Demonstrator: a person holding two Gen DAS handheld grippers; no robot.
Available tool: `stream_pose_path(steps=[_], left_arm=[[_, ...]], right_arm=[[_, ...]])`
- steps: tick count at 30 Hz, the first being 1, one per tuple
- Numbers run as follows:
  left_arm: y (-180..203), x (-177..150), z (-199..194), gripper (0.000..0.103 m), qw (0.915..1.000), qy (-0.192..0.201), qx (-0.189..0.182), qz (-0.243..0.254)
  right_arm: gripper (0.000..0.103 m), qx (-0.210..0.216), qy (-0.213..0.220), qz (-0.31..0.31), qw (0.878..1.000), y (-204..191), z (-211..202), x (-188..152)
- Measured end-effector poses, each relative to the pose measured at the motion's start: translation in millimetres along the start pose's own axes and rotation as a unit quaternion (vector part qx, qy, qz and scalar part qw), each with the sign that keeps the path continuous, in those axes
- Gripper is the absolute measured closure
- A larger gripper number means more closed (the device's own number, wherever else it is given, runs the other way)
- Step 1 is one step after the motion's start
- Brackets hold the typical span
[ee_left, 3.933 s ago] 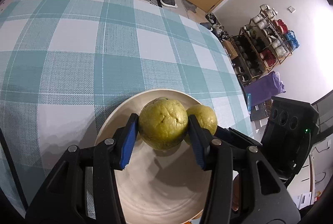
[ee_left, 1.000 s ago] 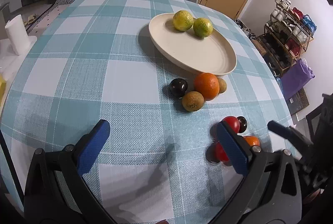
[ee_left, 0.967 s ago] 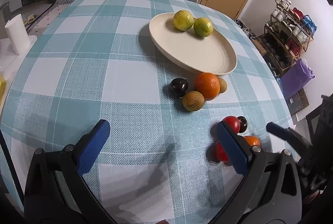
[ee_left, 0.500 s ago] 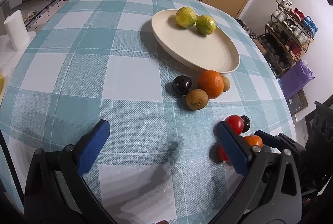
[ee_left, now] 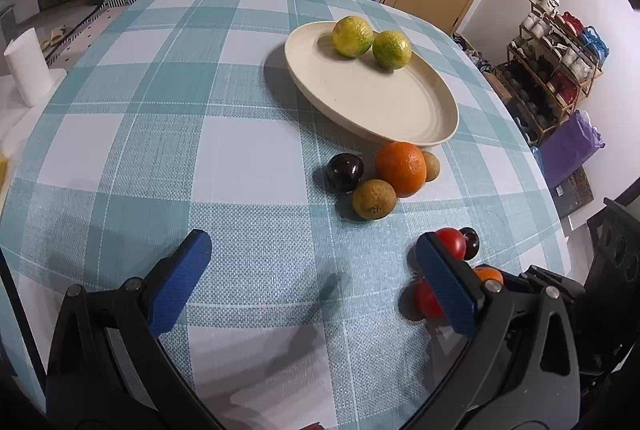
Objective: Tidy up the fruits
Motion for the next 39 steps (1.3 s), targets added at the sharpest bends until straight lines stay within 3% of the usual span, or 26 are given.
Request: stream_pose_path(steps=[11,20,30,35,39], left_arm=[[20.2,18.7,-0.6,0.001,0.9993,-0.002,-0.013,0.036],[53.3,32.7,14.6,0.001,0.9942,-0.027,-0.009,0.103],[79.3,43.0,36.2,0.003,0.9860,-0.025,0.021,0.163],[85.6,45.9,42.8,0.016,0.9827,-0.036,0.012,0.181],[86.5,48.3,46.8,0.034,0.9824,-0.042,0.003,0.182]], right_arm=[[0.062,0.007,0.035,0.020,0.999,11.9,-19.4,2.3],[0.062,0.006,0.070,0.043,0.997,30.2,-36.4,16.5],[0.062,-0.001,0.078,0.045,0.996,42.5,-37.5,22.5],[0.062,-0.001,0.078,0.048,0.996,47.4,-38.3,23.3],[0.062,0.001,0.076,0.046,0.996,48.9,-38.1,24.5]])
Point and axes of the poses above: each gripper's, at about its wrist camera, not at the fingertips, and z roughly the way its jaws point, y to its right, x to its top, the point moved 4 cm from there along z, roughly the way its jaws point, and after that the axes turned 6 degrees about -z, right-handed, at the moved point
